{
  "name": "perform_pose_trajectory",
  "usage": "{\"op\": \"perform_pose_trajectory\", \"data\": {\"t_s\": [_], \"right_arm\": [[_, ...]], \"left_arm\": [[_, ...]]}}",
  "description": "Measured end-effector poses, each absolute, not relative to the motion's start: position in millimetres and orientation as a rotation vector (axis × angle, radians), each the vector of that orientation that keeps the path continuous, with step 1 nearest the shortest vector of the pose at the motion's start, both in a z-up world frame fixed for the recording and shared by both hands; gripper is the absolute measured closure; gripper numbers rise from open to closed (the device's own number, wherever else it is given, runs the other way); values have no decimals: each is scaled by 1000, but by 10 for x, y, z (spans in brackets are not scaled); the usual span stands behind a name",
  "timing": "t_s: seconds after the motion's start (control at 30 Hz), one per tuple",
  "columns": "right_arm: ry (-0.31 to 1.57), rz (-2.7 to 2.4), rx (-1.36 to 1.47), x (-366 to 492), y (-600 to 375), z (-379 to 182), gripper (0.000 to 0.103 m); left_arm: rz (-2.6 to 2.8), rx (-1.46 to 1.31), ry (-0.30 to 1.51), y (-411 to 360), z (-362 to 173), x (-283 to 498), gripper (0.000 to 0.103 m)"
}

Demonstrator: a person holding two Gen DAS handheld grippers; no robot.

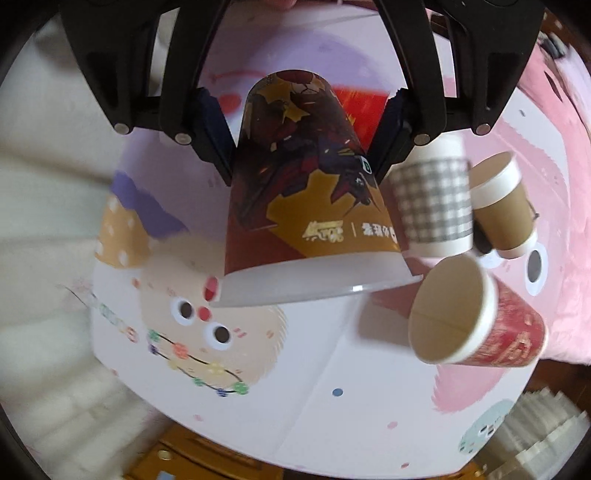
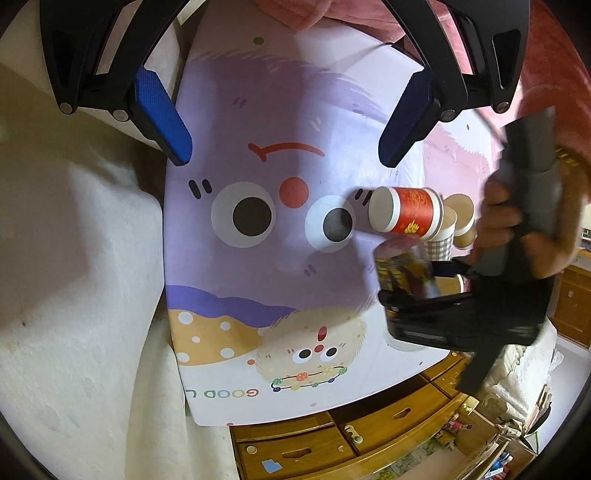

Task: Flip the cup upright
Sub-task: 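Lift the clear printed cup with the left tool, turning it rim up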

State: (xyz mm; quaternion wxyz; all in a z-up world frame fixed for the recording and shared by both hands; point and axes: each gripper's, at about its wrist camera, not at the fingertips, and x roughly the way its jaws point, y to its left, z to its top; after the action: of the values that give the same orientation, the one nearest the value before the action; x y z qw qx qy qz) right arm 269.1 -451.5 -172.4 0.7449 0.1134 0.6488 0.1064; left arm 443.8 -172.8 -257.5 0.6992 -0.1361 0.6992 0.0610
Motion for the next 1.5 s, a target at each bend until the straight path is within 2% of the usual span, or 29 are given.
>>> {"op": "perform_pose_trajectory", "data": {"t_s": [0.2, 0.33, 0.47, 0.9, 1.3, 1.37, 1.4, 1.5], "right_arm": [[1443, 250, 284, 2537, -4334, -1669, 1], [1483, 289, 352, 2399, -4183, -1707, 1], [1502, 309, 376, 2261, -4010, -1737, 1], [1675, 267, 628, 1921, -3885, -2191, 1], [1709, 212, 630, 1719, -3691, -2310, 1], [1699, 201, 622, 1686, -3657, -2285, 1], [1694, 191, 620, 1663, -3634, -2266, 1], [1674, 161, 630, 1602, -3589, -2229, 1]], "left_arm": [[33, -235, 1542, -1672, -2077, 4028, 38], [1, -113, 1529, -1539, -1692, 3369, 37], [-8, 9, 1510, -1457, -1689, 2866, 37], [-176, 98, 1535, -1249, -2457, 2085, 37], [-252, 88, 1624, -1017, -2890, 2044, 36], [-278, 95, 1645, -999, -2916, 2027, 31], [-289, 102, 1650, -979, -2908, 2018, 24], [-340, 134, 1636, -924, -2789, 1971, 22]]}}
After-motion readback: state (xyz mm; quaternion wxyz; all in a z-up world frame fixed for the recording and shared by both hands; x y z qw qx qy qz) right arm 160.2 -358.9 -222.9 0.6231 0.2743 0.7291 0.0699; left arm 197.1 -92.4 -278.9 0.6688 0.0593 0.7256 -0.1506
